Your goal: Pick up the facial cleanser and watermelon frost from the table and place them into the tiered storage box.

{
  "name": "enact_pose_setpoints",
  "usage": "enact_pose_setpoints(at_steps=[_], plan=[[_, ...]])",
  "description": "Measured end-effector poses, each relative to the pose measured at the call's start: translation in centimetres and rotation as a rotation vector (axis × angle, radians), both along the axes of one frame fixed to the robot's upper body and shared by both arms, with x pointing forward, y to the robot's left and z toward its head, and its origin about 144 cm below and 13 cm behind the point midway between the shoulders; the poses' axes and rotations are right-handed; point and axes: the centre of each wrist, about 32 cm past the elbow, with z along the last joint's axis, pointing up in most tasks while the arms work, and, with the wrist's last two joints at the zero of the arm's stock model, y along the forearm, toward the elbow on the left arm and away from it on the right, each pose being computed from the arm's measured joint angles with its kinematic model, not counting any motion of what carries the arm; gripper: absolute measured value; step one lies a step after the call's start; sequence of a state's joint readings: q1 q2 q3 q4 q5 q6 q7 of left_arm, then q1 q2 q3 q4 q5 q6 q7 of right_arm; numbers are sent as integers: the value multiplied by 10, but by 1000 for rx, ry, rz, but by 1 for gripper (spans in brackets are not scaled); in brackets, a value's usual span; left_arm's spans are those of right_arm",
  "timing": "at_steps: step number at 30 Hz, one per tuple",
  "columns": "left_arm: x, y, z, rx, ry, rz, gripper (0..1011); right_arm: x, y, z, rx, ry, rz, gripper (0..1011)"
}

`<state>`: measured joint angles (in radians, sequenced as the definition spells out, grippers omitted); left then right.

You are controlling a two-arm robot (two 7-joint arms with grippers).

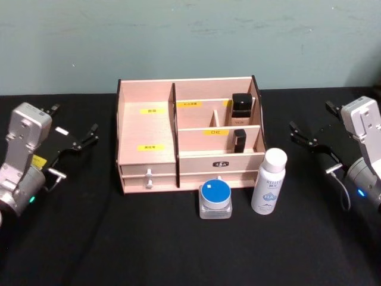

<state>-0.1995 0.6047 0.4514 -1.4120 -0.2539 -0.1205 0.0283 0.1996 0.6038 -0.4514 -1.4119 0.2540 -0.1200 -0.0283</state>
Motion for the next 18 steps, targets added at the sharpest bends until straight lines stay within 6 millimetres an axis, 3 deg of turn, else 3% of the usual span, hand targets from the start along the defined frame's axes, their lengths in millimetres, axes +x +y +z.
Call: enact_pose_setpoints(at_steps=[18], plan=[[0,0,0,0,0,0,1001,0,0,0,-1,-1,0,1000]])
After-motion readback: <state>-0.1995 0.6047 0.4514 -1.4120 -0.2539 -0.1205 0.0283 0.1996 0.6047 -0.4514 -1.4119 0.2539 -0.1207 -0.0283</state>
